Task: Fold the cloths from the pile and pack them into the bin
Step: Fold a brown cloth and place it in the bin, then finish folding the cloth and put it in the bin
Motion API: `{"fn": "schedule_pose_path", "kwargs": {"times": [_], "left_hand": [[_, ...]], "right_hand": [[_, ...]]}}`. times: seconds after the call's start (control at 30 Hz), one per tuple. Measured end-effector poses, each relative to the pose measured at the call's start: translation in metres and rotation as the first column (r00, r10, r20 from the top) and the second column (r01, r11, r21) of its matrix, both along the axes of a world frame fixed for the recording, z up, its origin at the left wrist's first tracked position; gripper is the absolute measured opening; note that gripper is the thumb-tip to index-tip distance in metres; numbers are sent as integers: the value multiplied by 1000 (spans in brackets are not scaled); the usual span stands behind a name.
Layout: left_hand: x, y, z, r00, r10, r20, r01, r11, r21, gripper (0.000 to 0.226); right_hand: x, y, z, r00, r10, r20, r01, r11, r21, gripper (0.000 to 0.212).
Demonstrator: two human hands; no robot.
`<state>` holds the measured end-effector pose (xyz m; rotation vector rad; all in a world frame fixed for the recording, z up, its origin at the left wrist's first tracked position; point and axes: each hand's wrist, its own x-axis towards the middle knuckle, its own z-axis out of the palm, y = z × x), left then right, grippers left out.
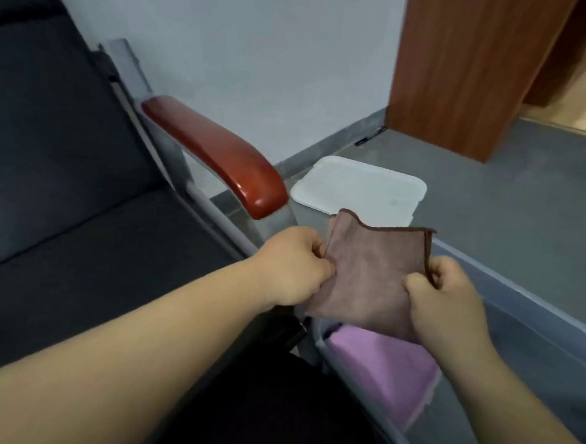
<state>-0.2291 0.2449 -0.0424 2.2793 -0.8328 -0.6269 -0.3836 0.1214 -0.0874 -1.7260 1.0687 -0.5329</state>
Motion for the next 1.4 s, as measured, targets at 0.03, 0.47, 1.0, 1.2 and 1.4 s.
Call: {"fn": "schedule_pose_path", "kwargs": {"times": [0.03,0.47,1.0,1.2,1.4], "left_hand": [[-6,-23,-11,998,-54,10,53,997,52,16],[-2,-85,-128,979,-201,-34,198,896,397,32],[5,193,26,902,365,229,-355,931,-86,29],[12,346,62,711,640,293,-602,768,-217,41],[-7,499,68,488,822,293,-769,564,-303,31]], "right_hand": [[-13,-11,-15,999,-37,-29,38,999,36,10],[-35,-50,-161,614,446,-651,-304,895,326,43],[101,107,57,577,805,-138,-808,537,-241,16],[157,253,112,321,907,-273,-910,216,-353,16],[202,404,124,127,942,-312,-922,-4,-386,17]]}}
